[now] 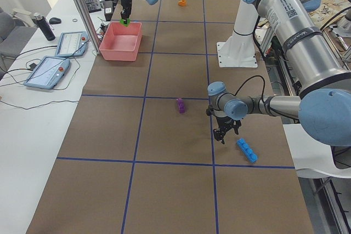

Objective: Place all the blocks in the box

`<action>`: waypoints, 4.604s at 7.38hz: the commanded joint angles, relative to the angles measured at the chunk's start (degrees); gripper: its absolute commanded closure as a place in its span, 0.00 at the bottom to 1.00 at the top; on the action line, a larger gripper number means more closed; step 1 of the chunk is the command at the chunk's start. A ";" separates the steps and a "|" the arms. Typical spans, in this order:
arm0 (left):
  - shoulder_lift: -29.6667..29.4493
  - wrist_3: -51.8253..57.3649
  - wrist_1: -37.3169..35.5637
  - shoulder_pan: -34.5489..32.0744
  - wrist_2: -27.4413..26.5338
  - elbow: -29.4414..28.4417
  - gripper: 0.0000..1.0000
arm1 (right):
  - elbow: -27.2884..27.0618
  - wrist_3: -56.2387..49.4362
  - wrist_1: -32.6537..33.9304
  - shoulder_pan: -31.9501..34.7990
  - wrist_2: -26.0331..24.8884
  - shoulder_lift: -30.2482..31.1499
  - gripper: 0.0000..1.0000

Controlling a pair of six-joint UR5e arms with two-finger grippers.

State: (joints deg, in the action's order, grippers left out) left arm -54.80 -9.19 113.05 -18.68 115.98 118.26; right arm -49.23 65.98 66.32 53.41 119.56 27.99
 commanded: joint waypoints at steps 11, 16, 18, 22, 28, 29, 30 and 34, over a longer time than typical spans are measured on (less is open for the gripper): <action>-0.57 -12.07 1.29 12.01 -0.33 -2.69 1.00 | -19.74 -6.47 -0.58 8.02 11.13 26.45 0.00; -23.23 -10.94 -11.01 -17.01 6.87 1.63 1.00 | -25.45 -23.24 -0.23 12.50 12.18 44.13 0.00; -43.54 -6.82 -29.56 -28.89 6.62 0.32 1.00 | -30.99 -23.79 -0.05 14.09 14.90 52.83 0.00; -78.36 -14.75 -32.30 -39.93 7.06 -25.00 1.00 | -38.29 -23.62 -0.31 13.83 15.35 66.91 0.00; -103.74 -46.32 2.42 -35.91 -3.37 -64.28 1.00 | -38.92 -13.08 -2.77 11.46 20.01 68.17 0.00; -104.97 -48.01 5.74 -34.59 -5.14 -66.90 1.00 | -39.01 -10.89 -2.86 9.80 19.92 68.17 0.00; -106.64 -50.20 9.25 -32.40 -10.37 -70.32 1.00 | -39.01 -9.30 -4.60 8.92 20.01 68.17 0.00; -107.01 -52.31 10.87 -28.52 -15.70 -72.91 0.62 | -39.01 -6.48 -7.43 7.85 20.18 69.84 0.59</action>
State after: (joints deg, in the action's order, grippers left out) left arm -161.77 -60.03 123.69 -48.61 101.69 45.57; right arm -88.25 58.61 59.07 61.53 139.67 97.69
